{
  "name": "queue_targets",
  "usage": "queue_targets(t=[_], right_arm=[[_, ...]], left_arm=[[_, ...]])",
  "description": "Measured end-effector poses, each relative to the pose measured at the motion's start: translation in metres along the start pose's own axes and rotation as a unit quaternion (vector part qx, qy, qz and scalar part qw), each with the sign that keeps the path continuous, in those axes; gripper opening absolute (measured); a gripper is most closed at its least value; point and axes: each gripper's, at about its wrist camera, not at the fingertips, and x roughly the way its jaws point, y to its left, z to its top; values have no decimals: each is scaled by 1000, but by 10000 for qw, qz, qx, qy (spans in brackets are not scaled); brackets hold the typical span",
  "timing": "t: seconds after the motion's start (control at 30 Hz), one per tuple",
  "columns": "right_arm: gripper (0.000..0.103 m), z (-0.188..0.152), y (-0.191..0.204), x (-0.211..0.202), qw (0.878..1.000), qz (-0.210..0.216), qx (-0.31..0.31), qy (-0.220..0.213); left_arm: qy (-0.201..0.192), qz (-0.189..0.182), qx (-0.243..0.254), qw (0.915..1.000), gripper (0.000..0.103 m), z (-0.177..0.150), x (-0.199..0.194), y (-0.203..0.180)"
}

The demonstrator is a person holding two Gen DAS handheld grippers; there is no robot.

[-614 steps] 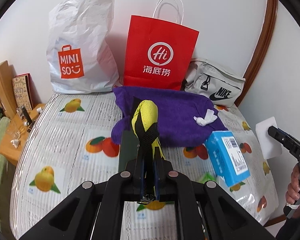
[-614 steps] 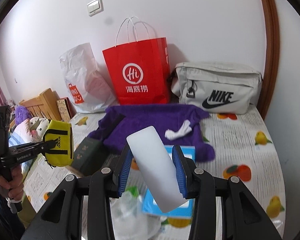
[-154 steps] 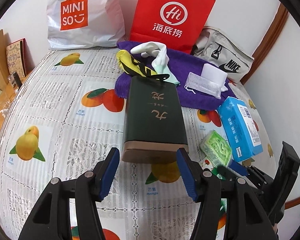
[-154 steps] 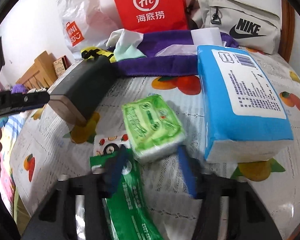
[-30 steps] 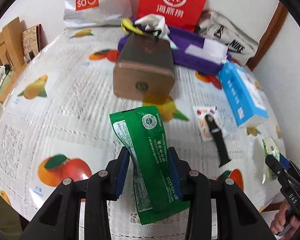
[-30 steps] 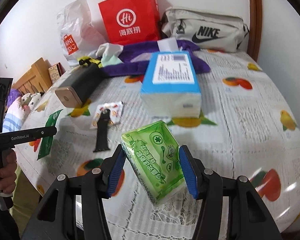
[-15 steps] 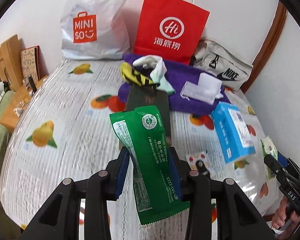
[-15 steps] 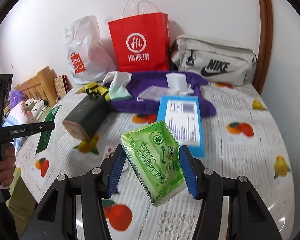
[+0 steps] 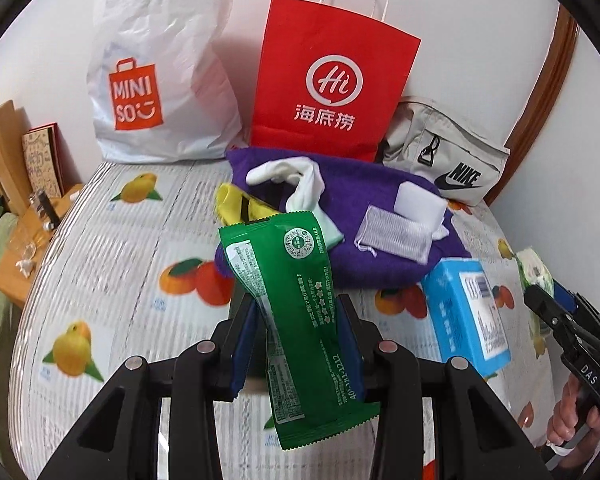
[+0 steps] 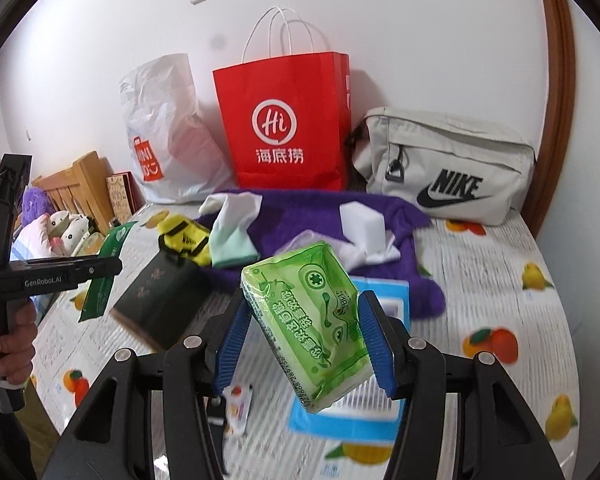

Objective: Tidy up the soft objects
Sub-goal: 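Carry the wipe pack and the green packet toward the purple towel with both grippers, then lower the wipe pack onto the towel with the right gripper while the left lowers the green packet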

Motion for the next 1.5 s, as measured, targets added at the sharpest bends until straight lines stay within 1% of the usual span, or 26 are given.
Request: queue_targets(t=[0.27,0.6,1.03,1.2,1.5], right_arm=[[54,27,-8,27,9999,24,-96,-17],[55,52,-20,64,9999,-18,-99,69],[55,77,-35,107,9995,215,50,203],[55,79,-35,131,9987,310,8,403],[55,76,-34,169,9953,445,28,860]], left_arm=[[-35,-6,-11,10000,37,25,17,-5],[69,-55,83,9999,38,51,47,-16],[188,-204,77,9996,39,82,83,-25],[289,-338,146,9989,39,90,99,-32],[464,-348,163,9982,39,101,137,-41]])
